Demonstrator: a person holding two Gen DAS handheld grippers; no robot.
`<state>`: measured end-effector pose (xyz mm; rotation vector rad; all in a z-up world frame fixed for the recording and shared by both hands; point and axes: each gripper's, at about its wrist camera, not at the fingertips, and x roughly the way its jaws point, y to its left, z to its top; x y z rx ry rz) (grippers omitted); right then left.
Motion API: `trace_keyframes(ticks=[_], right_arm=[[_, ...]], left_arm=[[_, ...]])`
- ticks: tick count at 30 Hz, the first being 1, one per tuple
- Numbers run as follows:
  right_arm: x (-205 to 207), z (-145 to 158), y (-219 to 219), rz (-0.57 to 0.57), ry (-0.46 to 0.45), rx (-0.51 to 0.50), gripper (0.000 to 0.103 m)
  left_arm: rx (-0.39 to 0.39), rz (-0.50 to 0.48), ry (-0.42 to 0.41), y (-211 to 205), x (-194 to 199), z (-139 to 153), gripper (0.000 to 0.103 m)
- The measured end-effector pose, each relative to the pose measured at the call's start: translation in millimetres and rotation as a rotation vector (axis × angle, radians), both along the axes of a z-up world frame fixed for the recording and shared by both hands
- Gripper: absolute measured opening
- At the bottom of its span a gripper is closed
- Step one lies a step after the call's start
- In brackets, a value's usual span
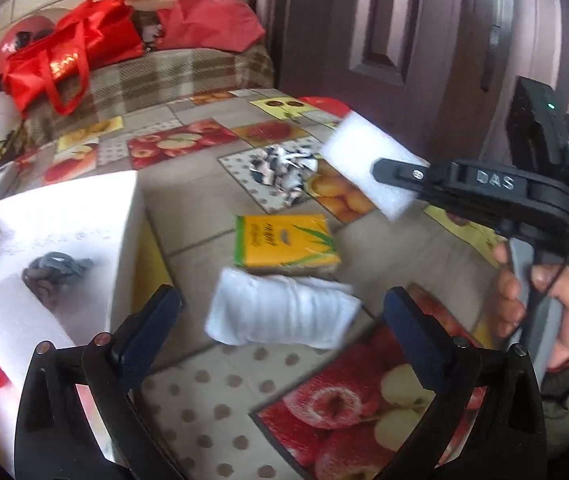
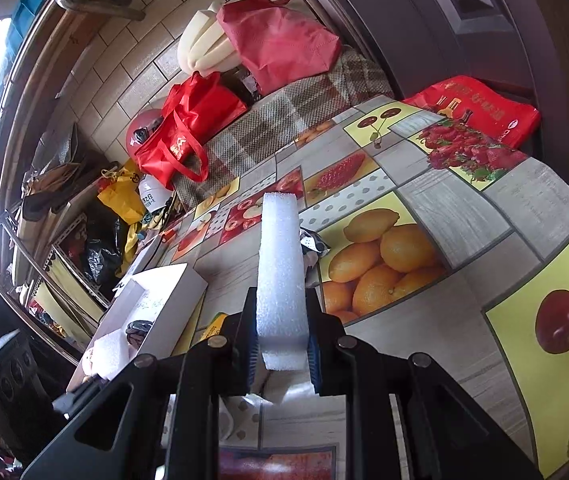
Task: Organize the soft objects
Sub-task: 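Grasp the white rolled towel with the left tool while the right tool holds the foam block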
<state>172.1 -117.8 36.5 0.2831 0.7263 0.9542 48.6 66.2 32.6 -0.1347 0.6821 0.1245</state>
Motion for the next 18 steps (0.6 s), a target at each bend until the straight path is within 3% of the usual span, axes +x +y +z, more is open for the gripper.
trace_keyframes(ticks=[4,7,8,11,12,13,18], right_arm=[[0,0,0,0.005,-0.001,-0.002,0.020],[0,0,0,0.007,-0.001,-0.004,0.020],[0,0,0,0.007,-0.001,-0.004,0.020],[-2,0,1,0.011,-0.008,-0.007,0.020],[-2,0,1,0.011,-0.009,-0.008,0.020],[-2,0,1,0.010,-0.009,-0.007,0.020],[-6,1,2,0.023,-0.017,0.007,0.020]], left_arm=[[-0.075,0.010,0.128,4,25,-12,0.103],[0.101,0.033,0.208,-13,36,-30,0.103],[0.137,0.027,0.214,-19,35,-34,0.103],[0.059,-0.029,0.174,-16,26,-33,0.099],[0.058,-0.029,0.175,-16,25,-33,0.084],[0.054,-0.031,0.178,-15,24,-34,0.081],[0.002,-0.080,0.139,-17,17,-29,0.075]])
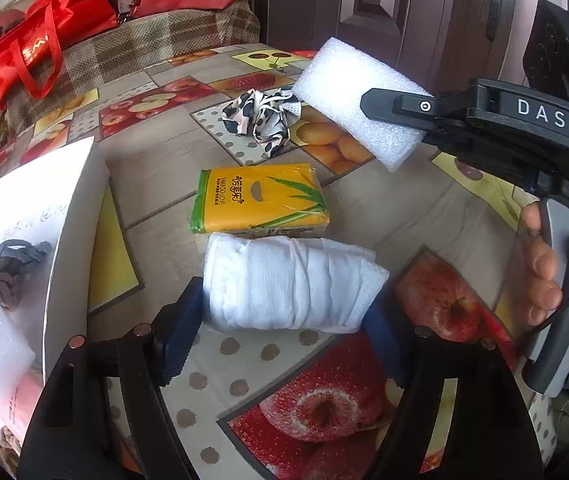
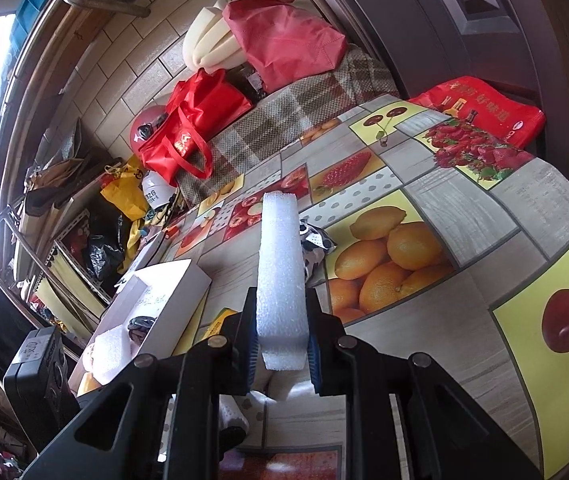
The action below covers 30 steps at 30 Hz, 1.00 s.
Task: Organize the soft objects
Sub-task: 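Grasp the white rolled towel with the left tool while the right tool holds the foam block, then carry the towel and foam block over the white tray and open both tools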
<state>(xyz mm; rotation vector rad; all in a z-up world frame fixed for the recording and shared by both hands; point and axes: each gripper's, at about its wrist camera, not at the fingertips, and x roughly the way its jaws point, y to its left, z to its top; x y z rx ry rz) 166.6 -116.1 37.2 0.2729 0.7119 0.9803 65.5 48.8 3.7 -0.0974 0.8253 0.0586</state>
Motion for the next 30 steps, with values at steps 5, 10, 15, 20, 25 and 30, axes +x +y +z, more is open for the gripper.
trace_keyframes(ticks=[5,10,15,20,25,30], right_arm=[[-4,5,-1,0.002,-0.037,0.017,0.019],[-3,5,-1,-0.001,-0.042,0.024,0.019],[-7,7,-3,0.007,-0.057,0.033,0.019],[-19,15,-8,0.009,-0.121,0.073,0.019],[-46,31,-5,0.018,-0.196,0.111,0.019],[-81,43,35,0.118,-0.201,0.101,0.019]], left_arm=[[0.030,0.050,-0.159,6,-26,27,0.075],[-0.017,0.138,-0.313,32,-53,57,0.076],[-0.060,0.247,-0.368,68,-69,67,0.076],[-0.127,0.311,-0.403,95,-90,77,0.076],[-0.085,0.381,-0.473,109,-113,98,0.076],[0.019,0.513,-0.457,136,-131,100,0.076]])
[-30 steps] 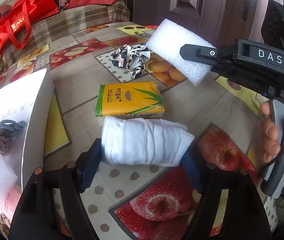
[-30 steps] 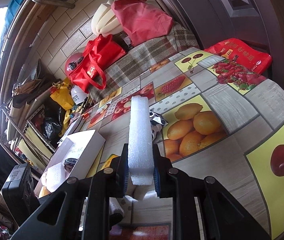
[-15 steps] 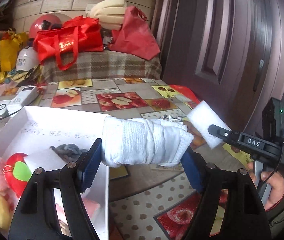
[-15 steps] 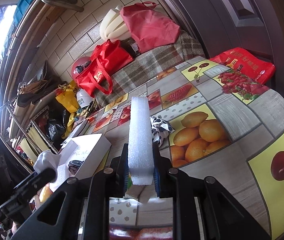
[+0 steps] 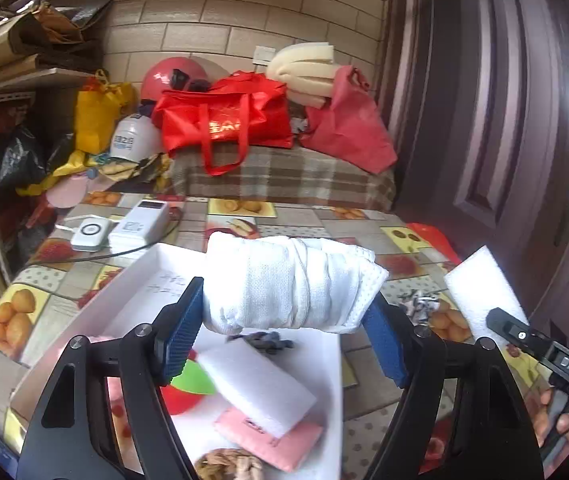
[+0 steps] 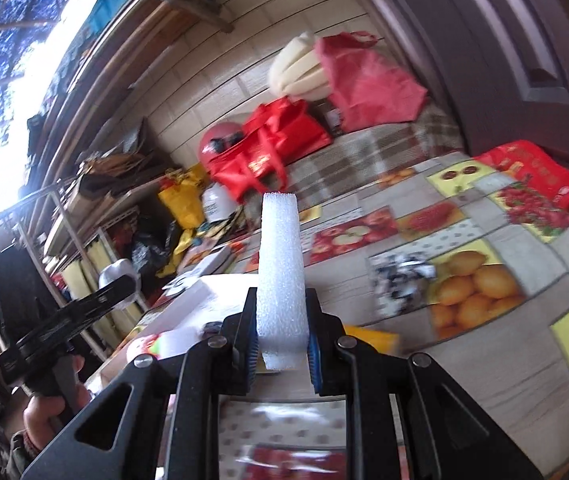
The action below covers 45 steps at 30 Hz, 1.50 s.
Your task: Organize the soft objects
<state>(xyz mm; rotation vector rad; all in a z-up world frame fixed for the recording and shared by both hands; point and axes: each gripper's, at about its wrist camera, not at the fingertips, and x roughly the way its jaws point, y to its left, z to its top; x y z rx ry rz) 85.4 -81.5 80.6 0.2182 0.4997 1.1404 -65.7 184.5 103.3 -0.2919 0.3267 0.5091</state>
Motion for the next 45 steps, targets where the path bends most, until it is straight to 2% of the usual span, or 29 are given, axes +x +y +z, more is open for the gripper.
trace_keyframes(ticks=[4,8,13,17,20,21,23,24,27,31,40,43,45], right_arm=[[-27,13,46,0.102,-0.034,-0.023,0.019],[-48,5,95,0.173,-0.047,-0.093,0.019],[-65,-16,128,0.213,-0.008,-0.131,0.019],[-70,-22,138,0.198,-0.025,-0.150,0.019],[-69,-23,145,0.197,-0.024,-0.155,0.020],[-69,-24,148,0.201,-0.028,-0.169,0.023],[-72,-26,151,0.199,-0.050,-0.190,0.068],[-75,-27,149,0.195,-0.063,-0.183,0.103],[-79,-24,139,0.170,-0.108,-0.151,0.103],[-74,-17,124,0.124,-0.116,-0.091,0.103],[-49,-24,100,0.004,-0.061,-0.051,0.103],[-44,-23,92,-0.018,-0.051,-0.035,0.103],[-38,-17,80,-0.049,-0.069,-0.025,0.103]], left_arm=[[-0.095,0.070,0.019,38,-12,-14,0.076],[-0.171,0.143,0.021,63,-24,-25,0.076],[-0.201,0.175,0.012,74,-34,-29,0.076],[-0.181,0.189,0.044,69,-27,-32,0.080],[-0.173,0.251,0.041,70,-30,-34,0.082],[-0.164,0.270,0.022,71,-34,-34,0.085],[-0.148,0.315,0.015,73,-40,-32,0.094],[-0.148,0.327,0.009,74,-43,-31,0.103],[-0.148,0.330,-0.015,75,-47,-30,0.103],[-0.132,0.309,-0.029,69,-45,-27,0.103],[-0.135,0.254,-0.043,62,-39,-26,0.103],[-0.139,0.202,-0.040,58,-33,-27,0.103],[-0.137,0.126,-0.044,48,-27,-25,0.103]])
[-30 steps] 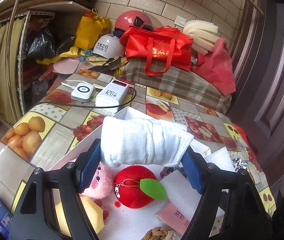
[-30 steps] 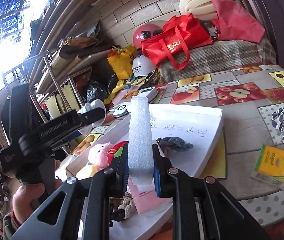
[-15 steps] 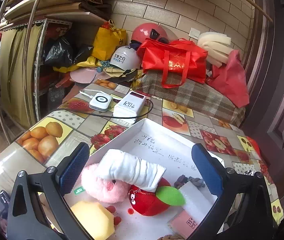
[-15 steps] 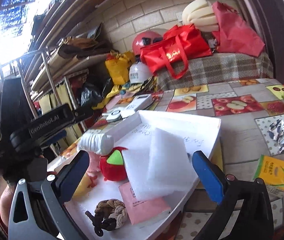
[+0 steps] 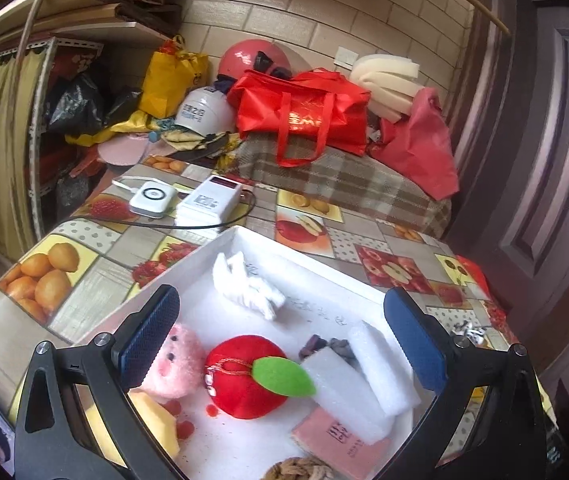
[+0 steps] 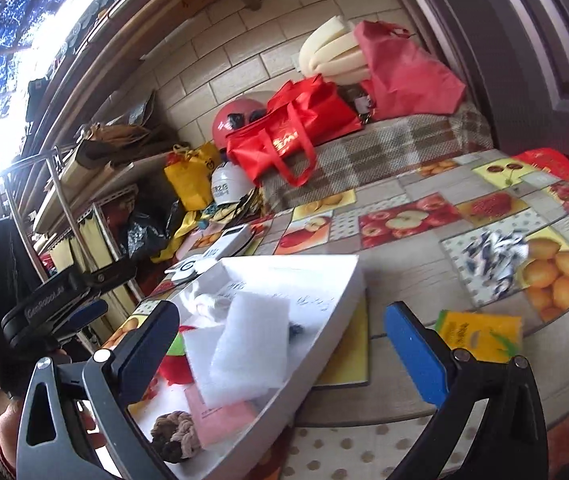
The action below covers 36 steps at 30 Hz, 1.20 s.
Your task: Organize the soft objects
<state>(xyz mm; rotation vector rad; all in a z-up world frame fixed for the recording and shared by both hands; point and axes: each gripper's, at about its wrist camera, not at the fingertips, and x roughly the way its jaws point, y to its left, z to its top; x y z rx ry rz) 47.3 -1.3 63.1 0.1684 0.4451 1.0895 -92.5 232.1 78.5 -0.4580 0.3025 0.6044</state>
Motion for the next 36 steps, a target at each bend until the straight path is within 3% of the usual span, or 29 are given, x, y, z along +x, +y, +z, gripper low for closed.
trace_keyframes(ticks=[5,9,12,17,19,24,36], right_arm=[[38,9,-66,-0.199,-0.004,0.071,0.103],[79,2,-129,-0.392,0.025,0.081,0.103],[96,-3,-169,-0.491,0.042,0.111,0.103],[106,-11,-181,-0.500,0.099,0.134,0.103],[106,-13,-171,-0.449,0.111,0.115,0.103],[101,-12,-161,-0.396,0.085,0.079,0.103],[111,-19,-170,-0.414,0.165,0.110,0.103]], left_arm=[[0.048,-0.322,0.061,-61,38,1,0.103],[0.034,-0.672,0.191,-130,73,-18,0.103],[0.028,-0.820,0.309,-168,93,-41,0.103],[0.099,-0.890,0.519,-216,123,-85,0.102],[0.196,-0.880,0.559,-236,128,-88,0.102],[0.226,-0.938,0.557,-252,126,-90,0.102],[0.212,-0.942,0.557,-249,125,-89,0.102]])
